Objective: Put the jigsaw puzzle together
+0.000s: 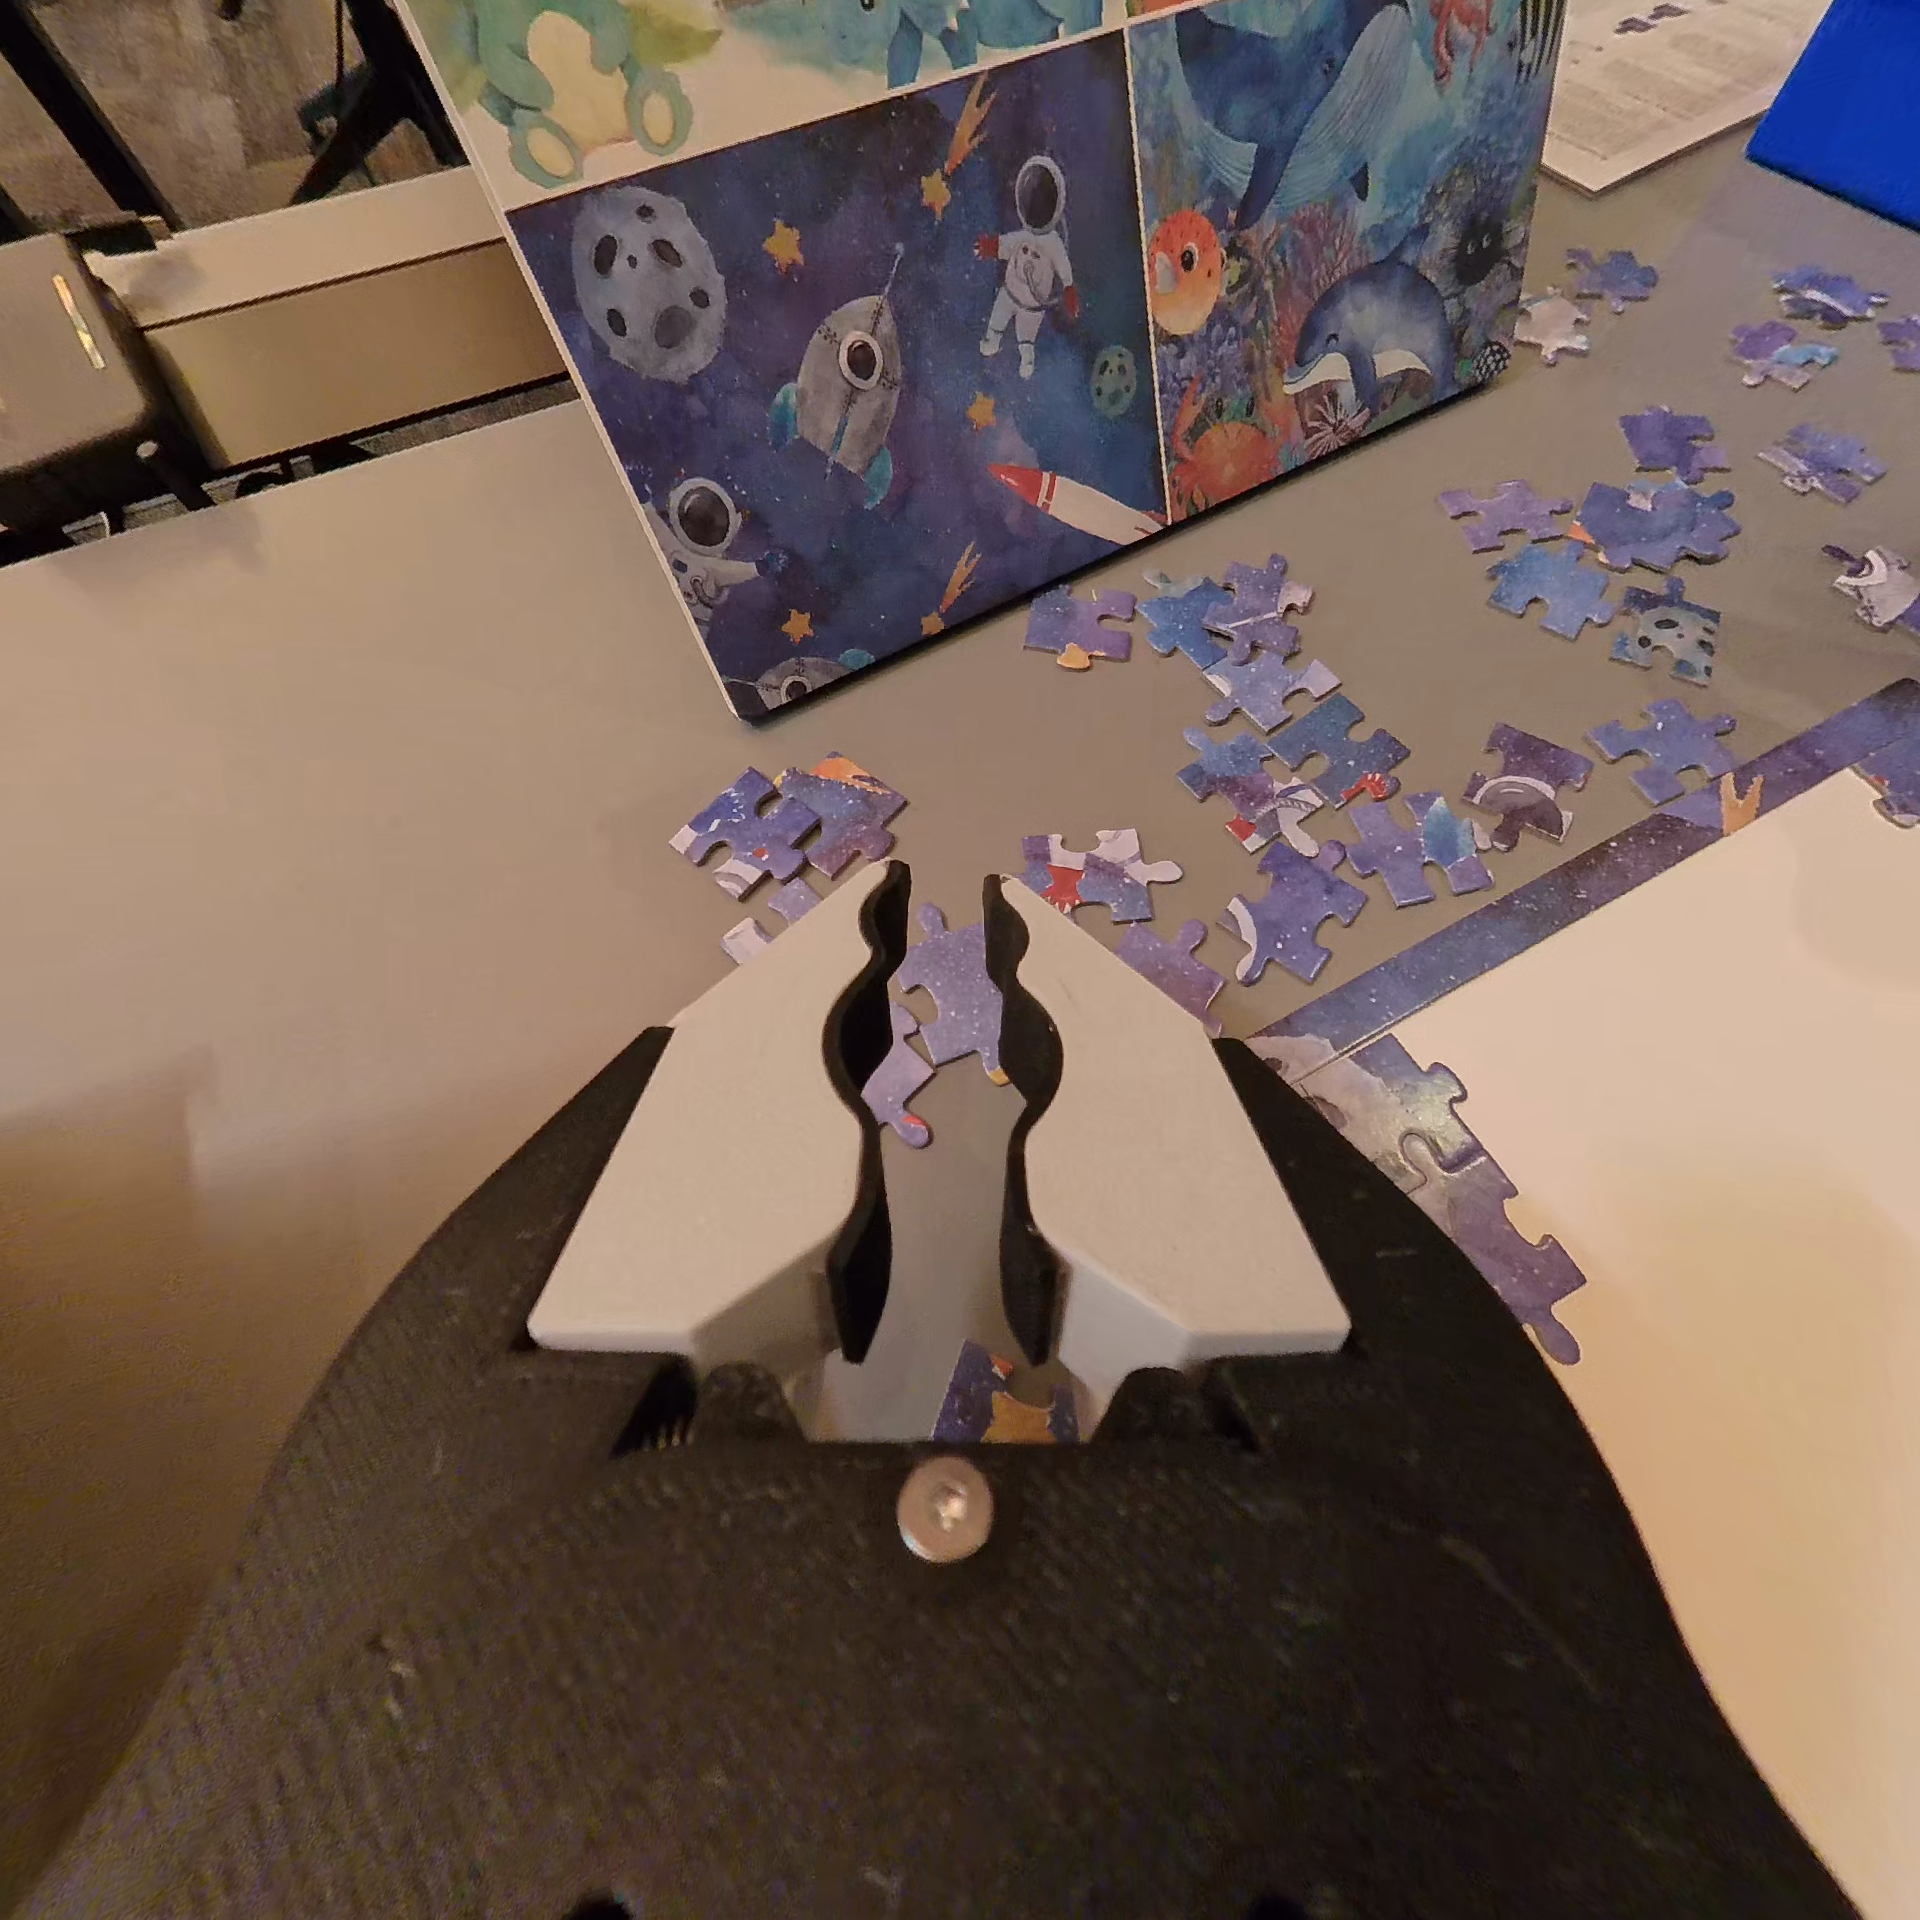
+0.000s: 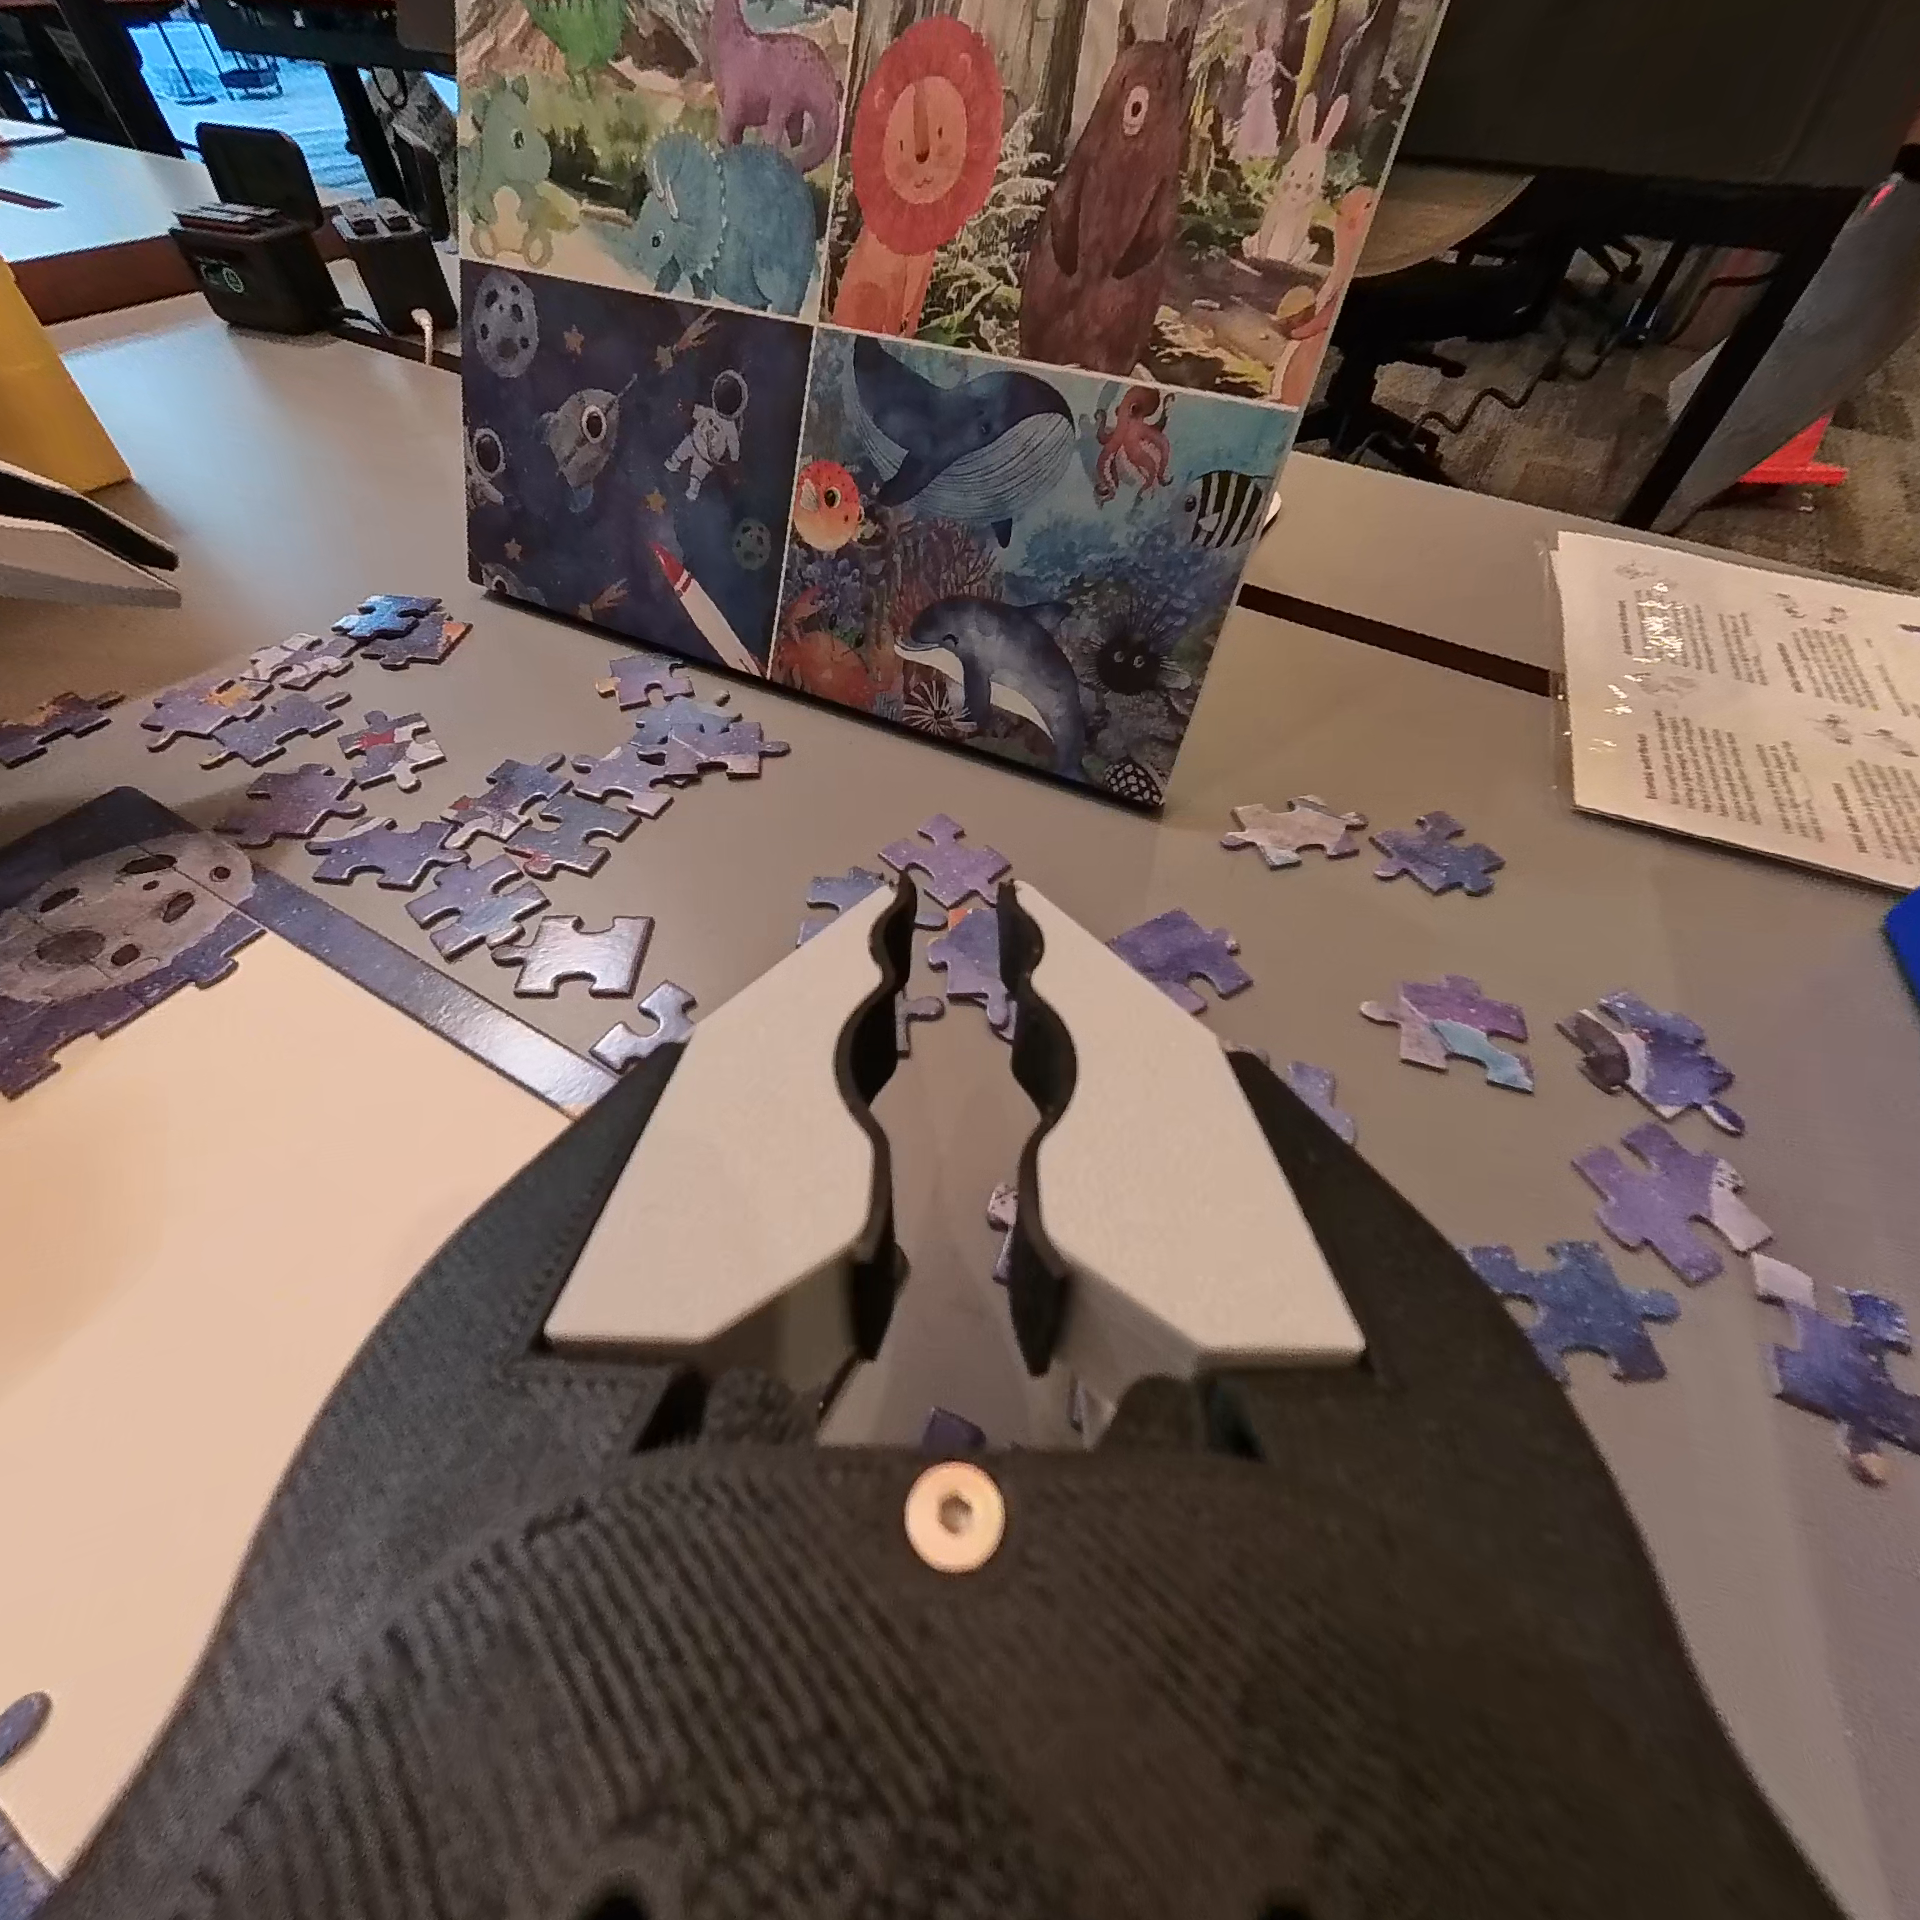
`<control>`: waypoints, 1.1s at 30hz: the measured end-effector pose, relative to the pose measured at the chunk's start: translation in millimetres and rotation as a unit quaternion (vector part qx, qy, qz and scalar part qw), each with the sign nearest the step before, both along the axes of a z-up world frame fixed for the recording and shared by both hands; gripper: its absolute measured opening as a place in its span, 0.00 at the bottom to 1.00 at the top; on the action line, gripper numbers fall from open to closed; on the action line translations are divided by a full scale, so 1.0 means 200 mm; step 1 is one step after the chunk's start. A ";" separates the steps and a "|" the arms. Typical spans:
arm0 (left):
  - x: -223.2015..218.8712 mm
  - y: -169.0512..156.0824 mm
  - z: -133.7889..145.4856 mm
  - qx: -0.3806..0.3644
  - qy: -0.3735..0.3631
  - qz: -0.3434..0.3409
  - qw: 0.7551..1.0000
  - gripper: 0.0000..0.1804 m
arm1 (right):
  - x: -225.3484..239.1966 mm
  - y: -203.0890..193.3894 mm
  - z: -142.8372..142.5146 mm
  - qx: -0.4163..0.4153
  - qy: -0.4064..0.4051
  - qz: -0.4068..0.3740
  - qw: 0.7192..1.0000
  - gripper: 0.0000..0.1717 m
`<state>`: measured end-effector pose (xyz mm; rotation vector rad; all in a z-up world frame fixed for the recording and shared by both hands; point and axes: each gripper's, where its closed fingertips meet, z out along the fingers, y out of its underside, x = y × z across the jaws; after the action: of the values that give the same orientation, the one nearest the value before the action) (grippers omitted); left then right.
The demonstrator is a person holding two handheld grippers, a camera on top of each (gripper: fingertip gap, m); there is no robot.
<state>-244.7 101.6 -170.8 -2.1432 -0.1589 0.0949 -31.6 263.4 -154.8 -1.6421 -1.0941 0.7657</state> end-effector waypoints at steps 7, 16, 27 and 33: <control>0.00 0.00 0.00 -0.001 0.001 0.000 1.000 0.07 | 0.00 0.00 0.00 -0.002 -0.001 0.001 1.000 0.09; 0.00 0.00 0.00 -0.002 0.001 -0.001 1.000 0.07 | 0.00 0.00 -0.01 -0.003 -0.001 0.002 1.000 0.09; 0.00 0.00 -0.01 -0.004 0.003 0.001 1.000 0.07 | 0.00 0.00 -0.01 -0.004 -0.002 0.002 1.000 0.09; -0.06 -0.02 0.02 0.011 0.009 0.028 1.000 0.05 | 0.00 0.00 -0.01 -0.003 -0.001 0.002 1.000 0.09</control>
<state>-256.5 98.4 -165.8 -2.1164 -0.2077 0.1448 -32.3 262.9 -156.0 -1.6470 -1.0976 0.7708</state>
